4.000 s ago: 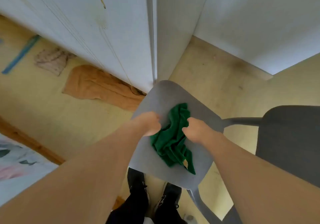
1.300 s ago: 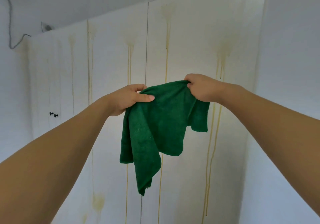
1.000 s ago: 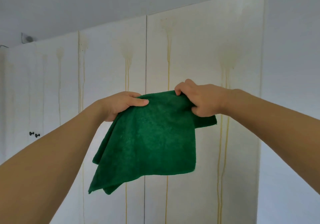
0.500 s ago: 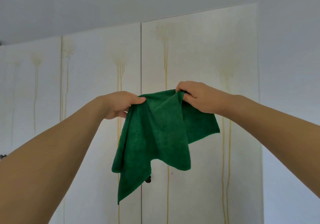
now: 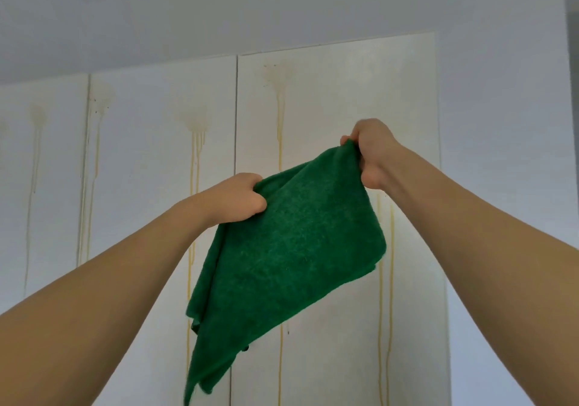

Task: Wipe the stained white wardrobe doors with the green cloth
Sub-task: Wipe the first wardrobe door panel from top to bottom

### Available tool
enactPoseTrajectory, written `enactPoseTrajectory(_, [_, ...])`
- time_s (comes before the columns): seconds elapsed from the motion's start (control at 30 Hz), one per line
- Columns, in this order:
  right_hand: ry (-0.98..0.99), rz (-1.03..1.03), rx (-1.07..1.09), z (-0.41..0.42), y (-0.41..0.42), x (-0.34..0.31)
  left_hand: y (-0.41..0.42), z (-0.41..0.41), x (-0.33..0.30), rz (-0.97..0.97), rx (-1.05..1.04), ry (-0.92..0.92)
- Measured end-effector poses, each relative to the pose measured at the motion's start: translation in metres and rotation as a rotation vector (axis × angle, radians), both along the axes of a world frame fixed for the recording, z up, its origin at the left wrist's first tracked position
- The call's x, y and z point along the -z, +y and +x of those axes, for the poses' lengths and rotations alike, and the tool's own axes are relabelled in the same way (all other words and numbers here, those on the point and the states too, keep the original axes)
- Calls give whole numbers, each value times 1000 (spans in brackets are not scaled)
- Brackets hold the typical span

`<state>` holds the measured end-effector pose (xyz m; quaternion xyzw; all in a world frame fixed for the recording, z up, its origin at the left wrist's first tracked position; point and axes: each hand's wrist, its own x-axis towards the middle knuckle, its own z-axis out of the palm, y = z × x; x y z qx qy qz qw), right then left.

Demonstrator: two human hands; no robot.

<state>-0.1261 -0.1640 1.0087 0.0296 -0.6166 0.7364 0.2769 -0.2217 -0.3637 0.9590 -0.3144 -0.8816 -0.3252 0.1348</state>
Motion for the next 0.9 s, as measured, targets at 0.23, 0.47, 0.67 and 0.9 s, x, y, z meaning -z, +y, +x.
enactPoseTrajectory(0.23, [-42, 1407, 510, -5, 14, -1, 5, -9, 2, -141, -261, 145])
enactPoseTrajectory(0.47, [20, 1862, 1146, 0, 45, -15, 19, -15, 7, -190, -488, 294])
enactPoseTrajectory(0.67, [-434, 1723, 1365, 13, 44, -36, 44, 2, -47, -84, -585, 277])
enactPoseTrajectory(0.9, [-275, 234, 327, 39, 49, -63, 50, -2, -94, 454, -385, 254])
